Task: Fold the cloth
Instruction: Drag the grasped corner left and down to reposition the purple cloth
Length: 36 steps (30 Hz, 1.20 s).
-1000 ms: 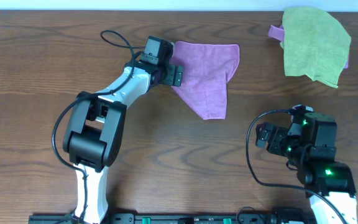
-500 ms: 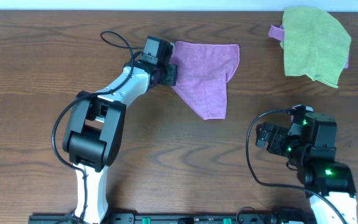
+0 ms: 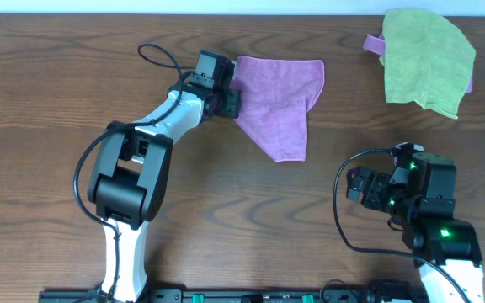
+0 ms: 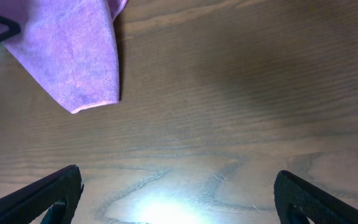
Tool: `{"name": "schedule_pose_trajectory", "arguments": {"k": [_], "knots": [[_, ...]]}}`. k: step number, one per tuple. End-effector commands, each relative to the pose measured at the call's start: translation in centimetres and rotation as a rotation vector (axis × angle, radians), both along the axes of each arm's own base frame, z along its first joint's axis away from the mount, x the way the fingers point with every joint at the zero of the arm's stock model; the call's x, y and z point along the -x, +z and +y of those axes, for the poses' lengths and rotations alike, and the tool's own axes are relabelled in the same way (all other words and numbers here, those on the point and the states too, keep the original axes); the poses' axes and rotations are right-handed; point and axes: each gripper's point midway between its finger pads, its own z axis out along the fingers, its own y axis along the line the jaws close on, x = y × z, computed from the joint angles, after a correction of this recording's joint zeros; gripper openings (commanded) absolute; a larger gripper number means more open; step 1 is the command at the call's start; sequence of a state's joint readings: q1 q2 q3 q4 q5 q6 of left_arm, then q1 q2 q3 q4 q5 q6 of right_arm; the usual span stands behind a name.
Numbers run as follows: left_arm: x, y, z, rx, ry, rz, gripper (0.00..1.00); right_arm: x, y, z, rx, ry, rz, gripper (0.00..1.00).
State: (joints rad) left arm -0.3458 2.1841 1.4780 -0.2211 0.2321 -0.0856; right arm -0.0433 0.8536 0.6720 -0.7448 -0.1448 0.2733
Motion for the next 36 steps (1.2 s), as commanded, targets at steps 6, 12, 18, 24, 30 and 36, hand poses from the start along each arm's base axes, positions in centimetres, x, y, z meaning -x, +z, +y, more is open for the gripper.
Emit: {"name": "schedule_pose_trajectory", "arguments": {"k": [6,12,18,24,30,36], "knots": [[-1.3,-1.0,2.2,-0.038,0.035,-0.008,0.66,0.1,0.0,0.0,0.015,0.015,0.001,0.99],[-1.5,-0.8,2.4,-0.002,0.03,-0.005,0.58,0.1,0.0,0.0,0.016,0.015,0.001,0.99],[-1.2,-0.4,1.2,0.063,-0.005,0.005,0.54,0.1,0.0,0.0,0.015,0.015,0.001,0.99],[-0.7,-0.3,0.3,0.112,-0.02,0.029,0.45,0.1,0.0,0.0,0.015,0.015,0.001,0.99],[0.1,-0.2,-0.5,0.173,-0.016,0.083,0.14,0.1,0.0,0.0,0.015,0.015,0.001,0.99],[1.1,0.4,-1.8,0.276,-0.018,0.147,0.06,0.1,0.0,0.0,0.016,0.015,0.001,0.99]]}}
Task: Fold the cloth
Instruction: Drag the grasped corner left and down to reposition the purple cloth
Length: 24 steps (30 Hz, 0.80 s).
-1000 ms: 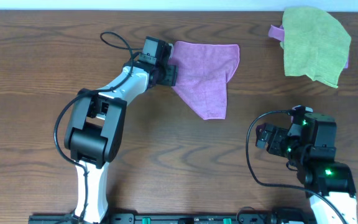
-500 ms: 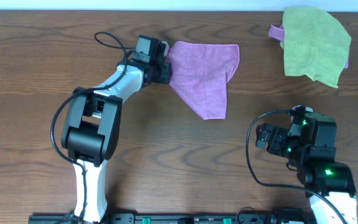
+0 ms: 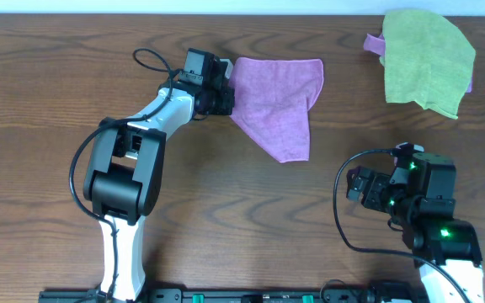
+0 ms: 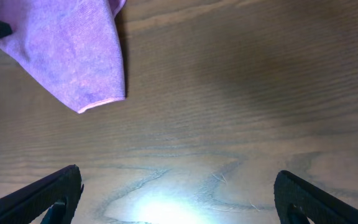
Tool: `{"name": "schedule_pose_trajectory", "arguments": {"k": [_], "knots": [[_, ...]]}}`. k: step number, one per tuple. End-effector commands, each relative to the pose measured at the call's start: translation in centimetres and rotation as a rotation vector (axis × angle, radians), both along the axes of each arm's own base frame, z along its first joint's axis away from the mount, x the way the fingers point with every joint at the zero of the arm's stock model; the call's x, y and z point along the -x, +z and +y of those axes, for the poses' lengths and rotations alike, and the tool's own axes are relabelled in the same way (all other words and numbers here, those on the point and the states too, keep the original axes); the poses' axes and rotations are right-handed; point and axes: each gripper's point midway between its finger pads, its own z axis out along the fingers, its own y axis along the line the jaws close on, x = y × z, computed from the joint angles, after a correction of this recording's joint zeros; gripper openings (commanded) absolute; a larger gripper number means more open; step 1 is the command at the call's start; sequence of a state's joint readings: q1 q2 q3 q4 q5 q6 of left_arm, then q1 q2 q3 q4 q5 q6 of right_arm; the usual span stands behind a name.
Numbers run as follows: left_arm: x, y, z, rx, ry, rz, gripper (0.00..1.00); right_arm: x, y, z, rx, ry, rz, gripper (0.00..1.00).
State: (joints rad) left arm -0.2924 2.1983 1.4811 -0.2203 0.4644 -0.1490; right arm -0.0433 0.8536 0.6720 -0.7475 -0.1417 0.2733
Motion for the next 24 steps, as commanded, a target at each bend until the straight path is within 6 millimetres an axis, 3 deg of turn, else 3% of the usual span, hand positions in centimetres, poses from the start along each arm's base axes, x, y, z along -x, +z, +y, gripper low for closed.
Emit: {"name": "schedule_pose_trajectory", "arguments": {"k": [1,7,16,24], "knots": [[0.5,0.1,-1.0,0.069,0.003,0.059,0.06,0.1,0.0,0.1,0.015,0.019,-0.002,0.99],[1.9,0.6,-0.3,0.019,0.006,0.139,0.06,0.1,0.0,0.1,0.015,0.019,-0.002,0.99],[3.9,2.2,4.6,-0.272,0.066,0.187,0.06,0.0,0.0,0.1,0.016,0.02,-0.003,0.99],[6.8,1.4,6.9,-0.395,0.061,0.293,0.06,0.1,0.0,0.1,0.014,0.02,-0.002,0.99]]}}
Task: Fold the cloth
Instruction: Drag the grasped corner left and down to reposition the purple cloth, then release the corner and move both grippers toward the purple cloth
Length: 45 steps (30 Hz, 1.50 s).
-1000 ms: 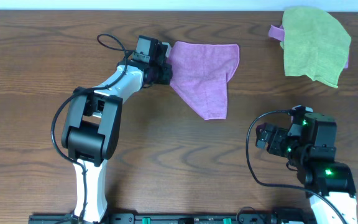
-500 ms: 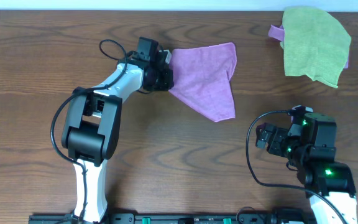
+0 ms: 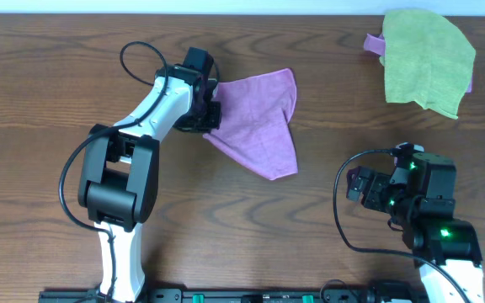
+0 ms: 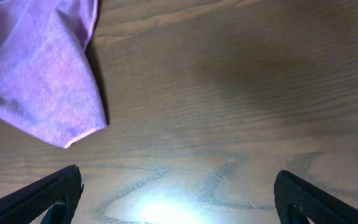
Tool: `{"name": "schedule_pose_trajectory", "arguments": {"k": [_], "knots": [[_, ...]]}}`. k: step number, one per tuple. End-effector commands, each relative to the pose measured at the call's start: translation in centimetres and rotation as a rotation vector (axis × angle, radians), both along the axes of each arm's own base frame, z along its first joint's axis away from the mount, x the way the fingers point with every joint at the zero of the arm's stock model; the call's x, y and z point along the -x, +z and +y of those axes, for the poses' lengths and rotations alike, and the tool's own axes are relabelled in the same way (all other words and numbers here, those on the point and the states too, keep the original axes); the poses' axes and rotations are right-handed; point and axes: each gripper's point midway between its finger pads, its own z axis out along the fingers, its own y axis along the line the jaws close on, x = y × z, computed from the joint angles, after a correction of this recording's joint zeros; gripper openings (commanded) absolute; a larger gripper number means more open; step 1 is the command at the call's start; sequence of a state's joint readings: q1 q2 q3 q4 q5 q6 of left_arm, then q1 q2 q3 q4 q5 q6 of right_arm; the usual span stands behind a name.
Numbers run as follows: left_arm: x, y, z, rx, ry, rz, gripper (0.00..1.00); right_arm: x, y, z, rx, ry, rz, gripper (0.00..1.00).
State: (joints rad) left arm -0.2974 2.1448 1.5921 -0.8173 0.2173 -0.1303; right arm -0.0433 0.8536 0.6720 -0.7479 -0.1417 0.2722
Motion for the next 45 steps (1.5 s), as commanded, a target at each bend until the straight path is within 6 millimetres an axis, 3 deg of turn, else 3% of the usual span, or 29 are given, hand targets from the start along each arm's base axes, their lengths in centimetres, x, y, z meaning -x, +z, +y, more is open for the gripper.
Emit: {"name": "schedule_pose_trajectory", "arguments": {"k": [1,11,18,22,28,32,33,34,35,39,45], "knots": [[-0.3,1.2,0.8,-0.044,-0.013,-0.032,0.06,0.1,0.0,0.1,0.013,0.02,-0.002,0.99],[1.5,1.0,2.3,-0.149,0.019,0.031,0.06,0.1,0.1,0.5,0.001,0.039,-0.004,0.99],[0.5,1.2,5.4,-0.343,-0.012,-0.03,0.06,-0.1,0.3,0.4,0.006,0.044,-0.016,0.99],[-0.6,1.3,5.2,-0.342,-0.092,-0.079,0.06,-0.2,0.3,0.4,0.011,0.05,-0.021,0.99],[-2.9,1.6,4.0,-0.295,-0.08,-0.172,0.06,-0.2,0.3,0.4,0.011,0.05,-0.021,0.99],[-3.0,1.6,3.5,-0.262,-0.054,-0.177,0.06,-0.2,0.3,0.5,0.01,0.05,-0.02,0.99],[-3.0,1.6,3.5,-0.26,-0.03,-0.173,0.23,-0.2,0.3,0.5,0.01,0.05,-0.02,0.99],[-3.0,1.6,3.6,-0.257,-0.008,-0.171,0.63,-0.2,0.3,0.5,0.01,0.05,-0.021,0.99],[-3.1,1.6,3.5,-0.255,-0.002,-0.174,0.95,-0.2,0.3,0.5,0.01,0.05,-0.021,0.99],[-3.9,2.1,3.5,-0.256,0.006,-0.206,0.95,-0.3,0.4,0.4,0.011,0.05,-0.025,0.99],[-6.6,6.7,2.9,-0.225,0.027,-0.307,0.95,-0.4,0.4,0.4,0.013,0.053,-0.028,0.99]]}}
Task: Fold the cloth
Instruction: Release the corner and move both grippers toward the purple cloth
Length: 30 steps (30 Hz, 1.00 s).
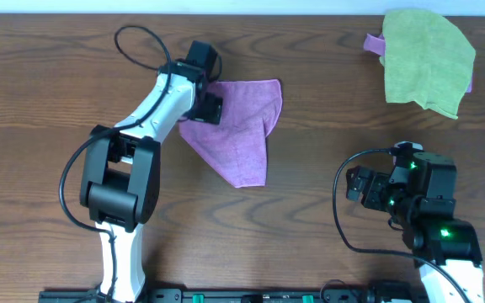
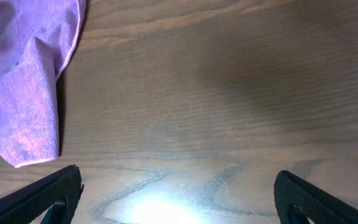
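Note:
A purple cloth [image 1: 238, 126] lies on the wooden table, roughly triangular, with its point toward the front; its lower corner [image 2: 23, 99] shows at the left of the right wrist view. My left gripper [image 1: 210, 105] is shut on the cloth's upper left edge. Far off at the front right, my right gripper [image 2: 179, 199] stands open over bare wood, nothing between its fingers [image 2: 48, 193].
A green cloth [image 1: 428, 59] lies over a bit of purple fabric [image 1: 374, 42] at the back right corner. The left arm's black cable [image 1: 137, 42] loops behind it. The right arm's base [image 1: 432, 227] sits at the front right.
My left gripper has moved toward the front left with the purple cloth's edge in it, and the cloth has shifted left and a little forward. The right arm has not moved.
My left gripper was at the purple cloth's left edge, farther back and right on the table. It stayed there a moment later. Then the cloth stood dragged to the left, and now farther left and forward. The right gripper stayed open throughout.

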Tool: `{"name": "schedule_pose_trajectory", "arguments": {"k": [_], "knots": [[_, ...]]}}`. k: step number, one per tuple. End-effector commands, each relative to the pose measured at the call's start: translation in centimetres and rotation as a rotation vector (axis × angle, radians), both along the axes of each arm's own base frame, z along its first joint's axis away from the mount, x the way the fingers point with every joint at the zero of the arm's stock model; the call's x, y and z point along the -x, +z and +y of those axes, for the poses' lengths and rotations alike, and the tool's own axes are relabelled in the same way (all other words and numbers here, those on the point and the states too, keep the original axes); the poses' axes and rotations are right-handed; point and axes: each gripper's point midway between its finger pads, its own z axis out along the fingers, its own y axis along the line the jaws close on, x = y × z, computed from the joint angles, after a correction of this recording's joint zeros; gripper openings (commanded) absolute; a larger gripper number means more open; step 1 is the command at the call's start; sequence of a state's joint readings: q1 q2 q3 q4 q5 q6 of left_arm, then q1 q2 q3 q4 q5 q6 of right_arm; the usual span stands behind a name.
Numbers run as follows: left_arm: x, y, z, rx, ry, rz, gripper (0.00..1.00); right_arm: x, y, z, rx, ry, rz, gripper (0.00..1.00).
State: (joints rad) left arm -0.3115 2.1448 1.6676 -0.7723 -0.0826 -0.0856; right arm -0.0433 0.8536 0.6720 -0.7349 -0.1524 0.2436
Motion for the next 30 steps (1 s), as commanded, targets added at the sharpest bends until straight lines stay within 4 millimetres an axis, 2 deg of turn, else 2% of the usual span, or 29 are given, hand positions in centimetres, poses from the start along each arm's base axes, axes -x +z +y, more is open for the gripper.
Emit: {"name": "schedule_pose_trajectory", "arguments": {"k": [1,4,6,10,13,16,19,21,27,30], "knots": [[-2.3,5.3,-0.4,0.035,0.017,-0.119,0.95,-0.1,0.2,0.3,0.004,0.024,-0.012,0.99],[-2.8,8.3,-0.6,0.052,0.016,-0.166,0.95,-0.3,0.4,0.6,-0.01,0.035,-0.023,0.99],[-2.3,9.6,-0.6,0.066,0.023,-0.174,0.95,-0.6,0.8,1.5,-0.05,0.069,-0.044,0.98],[0.2,12.1,-1.4,0.157,0.034,-0.136,0.95,-1.6,0.3,2.3,-0.076,0.104,-0.04,0.93],[1.8,13.9,-1.2,0.187,0.074,-0.13,0.95,-3.0,-0.5,4.7,-0.129,0.197,-0.034,0.91],[3.8,15.7,-0.6,0.19,0.095,-0.12,0.95,-4.6,-1.3,7.0,-0.141,0.264,-0.041,0.92],[5.9,17.1,0.1,0.19,0.104,-0.116,0.95,-6.0,-1.1,8.8,-0.139,0.316,-0.057,0.94],[7.5,17.4,0.6,0.197,0.122,-0.116,0.95,-7.0,-0.7,9.5,-0.127,0.334,-0.067,0.95],[13.9,15.8,2.8,0.232,0.161,-0.183,0.95,-10.3,1.9,12.3,-0.088,0.435,-0.12,0.96],[17.1,14.5,3.7,0.241,0.194,-0.166,0.95,-11.1,1.8,14.6,-0.082,0.497,-0.11,0.95]]}}
